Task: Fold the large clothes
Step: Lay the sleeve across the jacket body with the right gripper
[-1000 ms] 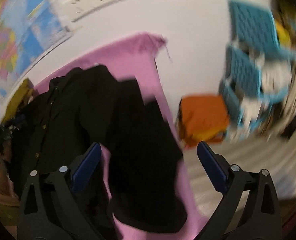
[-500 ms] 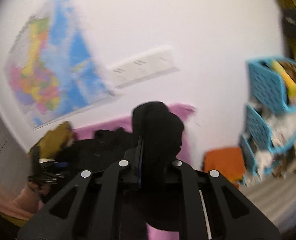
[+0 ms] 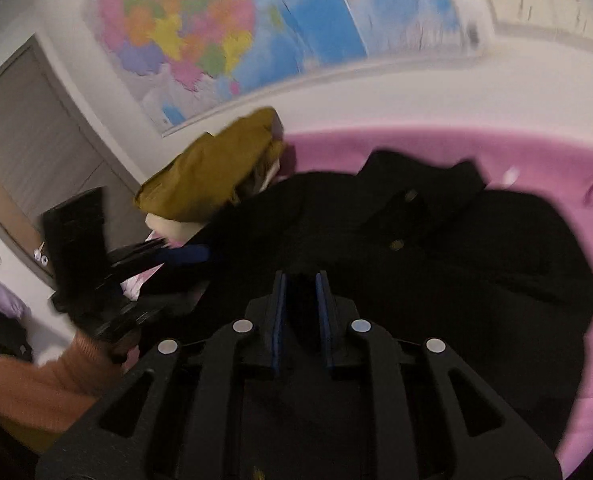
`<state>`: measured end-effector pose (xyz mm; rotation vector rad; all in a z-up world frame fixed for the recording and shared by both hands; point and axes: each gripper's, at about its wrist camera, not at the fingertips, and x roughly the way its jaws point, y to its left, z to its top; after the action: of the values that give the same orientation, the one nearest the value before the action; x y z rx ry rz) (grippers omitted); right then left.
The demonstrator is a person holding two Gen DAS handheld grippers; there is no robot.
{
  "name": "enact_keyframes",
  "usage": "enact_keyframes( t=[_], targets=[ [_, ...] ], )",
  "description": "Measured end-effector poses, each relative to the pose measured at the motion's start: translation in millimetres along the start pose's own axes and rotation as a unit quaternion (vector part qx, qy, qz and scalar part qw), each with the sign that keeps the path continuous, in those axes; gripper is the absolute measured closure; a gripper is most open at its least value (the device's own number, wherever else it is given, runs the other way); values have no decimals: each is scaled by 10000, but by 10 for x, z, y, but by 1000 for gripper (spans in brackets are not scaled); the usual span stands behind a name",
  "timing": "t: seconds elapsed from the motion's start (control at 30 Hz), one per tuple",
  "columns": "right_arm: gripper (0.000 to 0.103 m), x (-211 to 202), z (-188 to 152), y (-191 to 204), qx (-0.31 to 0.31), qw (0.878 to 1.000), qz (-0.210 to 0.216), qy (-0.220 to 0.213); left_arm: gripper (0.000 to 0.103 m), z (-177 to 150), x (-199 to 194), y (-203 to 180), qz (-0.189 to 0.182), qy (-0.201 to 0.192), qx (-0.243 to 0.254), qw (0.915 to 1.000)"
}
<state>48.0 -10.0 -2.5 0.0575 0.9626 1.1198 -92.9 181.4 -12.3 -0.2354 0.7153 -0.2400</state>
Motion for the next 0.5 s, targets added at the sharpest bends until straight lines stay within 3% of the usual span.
enact_keyframes(
  t=[0.03,0.07,0.2,0.23,0.27,0.37,0.5],
  targets=[
    [59,128,-6,-38,104,9999,-32,99,26,-24,6,11,23,56,7,10000],
    [49,226,-13,-78,188,9997,-41,148,25,-41,23,21,30,109,9,9999],
    [49,180,-95,-177,302,9995,-14,47,25,-130,156,-11,-75,431,67,9990],
    [48,71,-108,-216,286,9996,-45,-63,21,-153,213,-56,-137,539,128,9984],
    [47,-103,-128,-281,275,9990,-209,-273,15,-173,255,-99,-179,611,183,9978],
    [41,-521,-192,-632,636,9926,-703,-760,14,-210,477,-231,-260,980,468,9937],
    [40,-901,-402,-1260,1352,9755,-1499,-869,20,-172,861,-192,-257,1483,275,9882]
  ],
)
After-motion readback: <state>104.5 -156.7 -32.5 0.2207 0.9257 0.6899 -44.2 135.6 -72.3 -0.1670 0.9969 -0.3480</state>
